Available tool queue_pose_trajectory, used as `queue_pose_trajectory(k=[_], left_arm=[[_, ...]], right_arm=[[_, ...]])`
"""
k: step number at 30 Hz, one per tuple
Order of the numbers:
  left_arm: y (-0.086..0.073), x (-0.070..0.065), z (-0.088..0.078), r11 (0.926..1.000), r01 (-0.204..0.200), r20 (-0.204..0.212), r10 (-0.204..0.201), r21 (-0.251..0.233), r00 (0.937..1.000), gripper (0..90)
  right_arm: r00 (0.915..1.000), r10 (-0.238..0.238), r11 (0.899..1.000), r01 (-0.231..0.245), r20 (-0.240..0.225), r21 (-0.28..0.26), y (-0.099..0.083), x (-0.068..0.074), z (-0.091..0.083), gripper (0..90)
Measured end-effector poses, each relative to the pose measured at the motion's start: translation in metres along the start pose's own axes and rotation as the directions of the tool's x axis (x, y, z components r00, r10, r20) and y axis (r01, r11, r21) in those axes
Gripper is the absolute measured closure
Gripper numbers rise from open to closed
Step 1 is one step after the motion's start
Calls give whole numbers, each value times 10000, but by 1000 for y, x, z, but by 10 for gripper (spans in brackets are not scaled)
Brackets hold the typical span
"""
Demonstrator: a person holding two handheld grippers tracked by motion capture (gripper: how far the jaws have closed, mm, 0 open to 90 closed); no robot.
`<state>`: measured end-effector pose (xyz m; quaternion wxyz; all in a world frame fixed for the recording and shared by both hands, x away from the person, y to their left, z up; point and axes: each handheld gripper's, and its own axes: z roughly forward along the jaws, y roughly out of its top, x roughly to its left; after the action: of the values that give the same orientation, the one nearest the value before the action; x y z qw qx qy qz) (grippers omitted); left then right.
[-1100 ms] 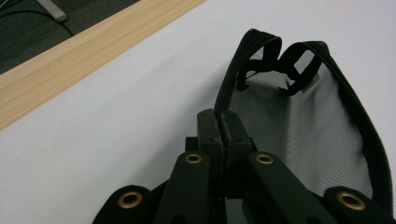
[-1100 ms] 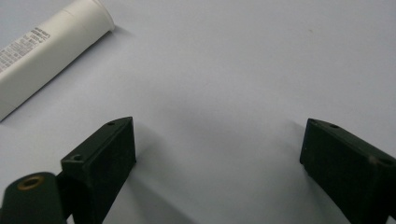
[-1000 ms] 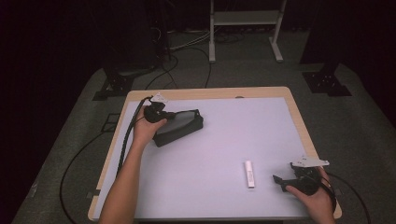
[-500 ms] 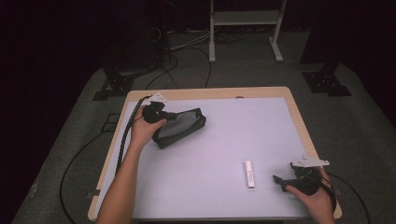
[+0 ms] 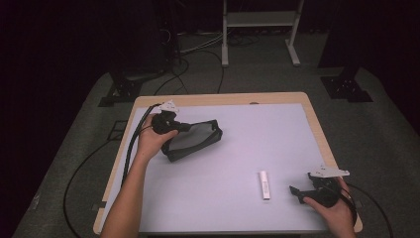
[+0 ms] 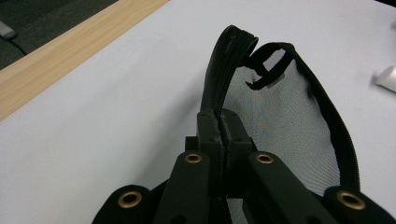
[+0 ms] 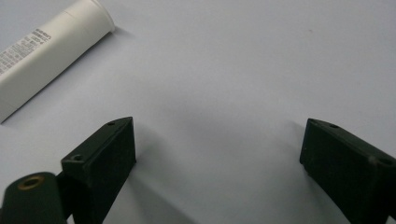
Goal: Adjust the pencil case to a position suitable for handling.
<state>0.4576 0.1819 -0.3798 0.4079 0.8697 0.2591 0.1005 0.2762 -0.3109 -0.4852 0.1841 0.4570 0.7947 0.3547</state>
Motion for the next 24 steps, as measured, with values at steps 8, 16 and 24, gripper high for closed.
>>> queue_pose_trajectory(k=[8,16,24], left_arm=[[1,-14,-5,9994,-345,473,348,-74,9983,889],[-5,-25,-4,9978,-644,842,630,130,9945,889],[-9,-40,-5,9960,-877,1211,847,193,9890,889]], right_arm=[[10000,-6,10000,6,3,-6,0,0,0,98],[10000,-12,10000,12,18,1,0,0,0,98],[10000,-8,10000,8,20,1,0,0,0,99]])
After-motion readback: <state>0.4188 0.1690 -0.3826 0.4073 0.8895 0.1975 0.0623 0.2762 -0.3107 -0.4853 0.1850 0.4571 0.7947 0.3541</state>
